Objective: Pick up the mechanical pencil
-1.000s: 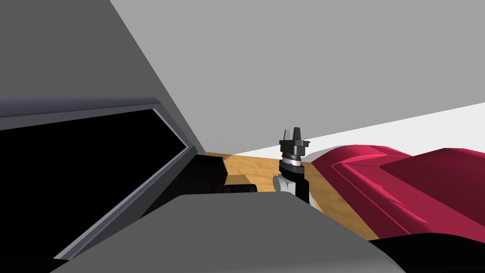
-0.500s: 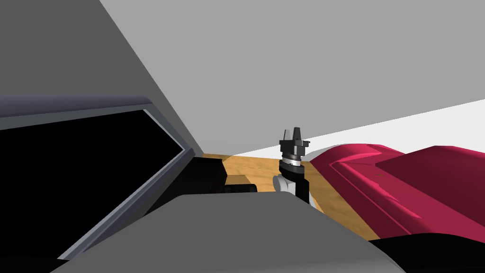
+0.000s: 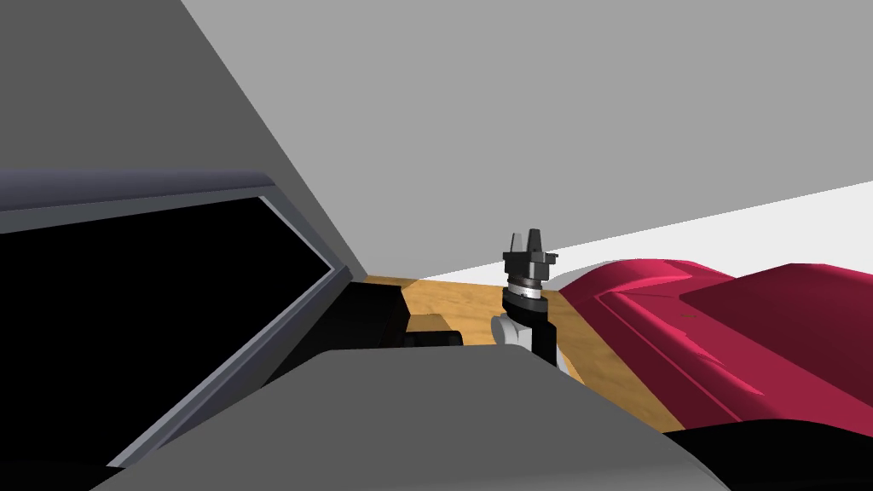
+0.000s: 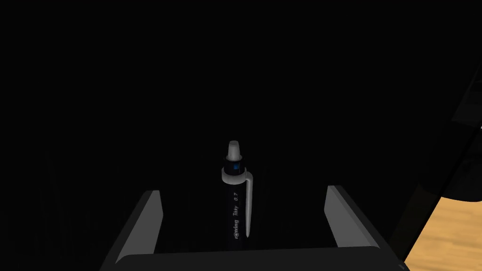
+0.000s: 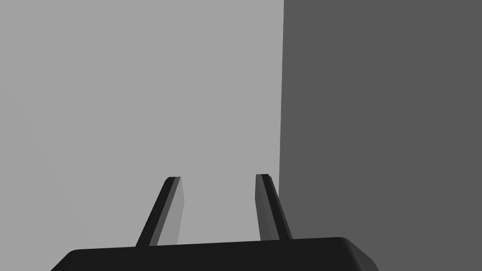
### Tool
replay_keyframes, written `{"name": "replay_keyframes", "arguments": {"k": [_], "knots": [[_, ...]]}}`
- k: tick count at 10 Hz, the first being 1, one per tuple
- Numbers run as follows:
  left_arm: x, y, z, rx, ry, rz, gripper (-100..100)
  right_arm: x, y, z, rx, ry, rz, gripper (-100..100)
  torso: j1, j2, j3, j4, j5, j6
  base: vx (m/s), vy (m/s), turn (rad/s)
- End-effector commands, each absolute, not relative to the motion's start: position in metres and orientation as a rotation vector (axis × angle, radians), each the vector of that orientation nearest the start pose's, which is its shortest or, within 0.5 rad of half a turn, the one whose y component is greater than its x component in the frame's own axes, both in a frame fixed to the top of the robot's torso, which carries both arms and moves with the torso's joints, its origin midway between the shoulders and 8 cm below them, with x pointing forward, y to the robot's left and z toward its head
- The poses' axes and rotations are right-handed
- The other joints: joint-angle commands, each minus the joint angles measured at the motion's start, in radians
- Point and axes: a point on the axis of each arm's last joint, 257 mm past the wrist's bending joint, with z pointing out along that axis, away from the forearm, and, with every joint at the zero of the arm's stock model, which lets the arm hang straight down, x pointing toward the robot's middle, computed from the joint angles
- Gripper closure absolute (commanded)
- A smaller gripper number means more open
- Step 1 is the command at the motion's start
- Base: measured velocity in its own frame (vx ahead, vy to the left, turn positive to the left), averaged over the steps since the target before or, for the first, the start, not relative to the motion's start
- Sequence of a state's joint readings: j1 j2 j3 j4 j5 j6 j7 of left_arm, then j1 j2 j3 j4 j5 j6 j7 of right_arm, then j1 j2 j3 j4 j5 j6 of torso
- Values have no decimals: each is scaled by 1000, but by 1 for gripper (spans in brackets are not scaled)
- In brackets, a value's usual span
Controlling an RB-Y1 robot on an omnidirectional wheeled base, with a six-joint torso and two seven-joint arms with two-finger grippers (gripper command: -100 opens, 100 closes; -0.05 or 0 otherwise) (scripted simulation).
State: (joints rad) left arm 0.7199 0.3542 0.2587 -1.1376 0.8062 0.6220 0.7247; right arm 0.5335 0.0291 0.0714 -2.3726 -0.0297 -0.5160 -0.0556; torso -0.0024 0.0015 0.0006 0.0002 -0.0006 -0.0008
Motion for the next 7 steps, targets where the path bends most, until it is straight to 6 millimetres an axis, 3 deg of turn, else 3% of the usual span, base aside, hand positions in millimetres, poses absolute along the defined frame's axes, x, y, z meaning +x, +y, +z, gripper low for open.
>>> {"name": "replay_keyframes", "arguments": {"k": [1, 2, 3, 7], "knots": [[-80, 458, -603, -3054, -69, -45, -100, 321, -264, 58, 661, 497, 1448, 0, 0, 0, 0, 0, 0, 0, 0, 0, 0], [-80, 463, -599, -3053, -75, -45, -100, 321, -264, 58, 661, 497, 1448, 0, -1, 0, 0, 0, 0, 0, 0, 0, 0], [-80, 463, -599, -3053, -73, -46, 100, 321, -264, 58, 661, 497, 1448, 0, -1, 0, 0, 0, 0, 0, 0, 0, 0], [-80, 463, -599, -3052, -74, -46, 100, 321, -264, 58, 661, 497, 1448, 0, 0, 0, 0, 0, 0, 0, 0, 0, 0]]}}
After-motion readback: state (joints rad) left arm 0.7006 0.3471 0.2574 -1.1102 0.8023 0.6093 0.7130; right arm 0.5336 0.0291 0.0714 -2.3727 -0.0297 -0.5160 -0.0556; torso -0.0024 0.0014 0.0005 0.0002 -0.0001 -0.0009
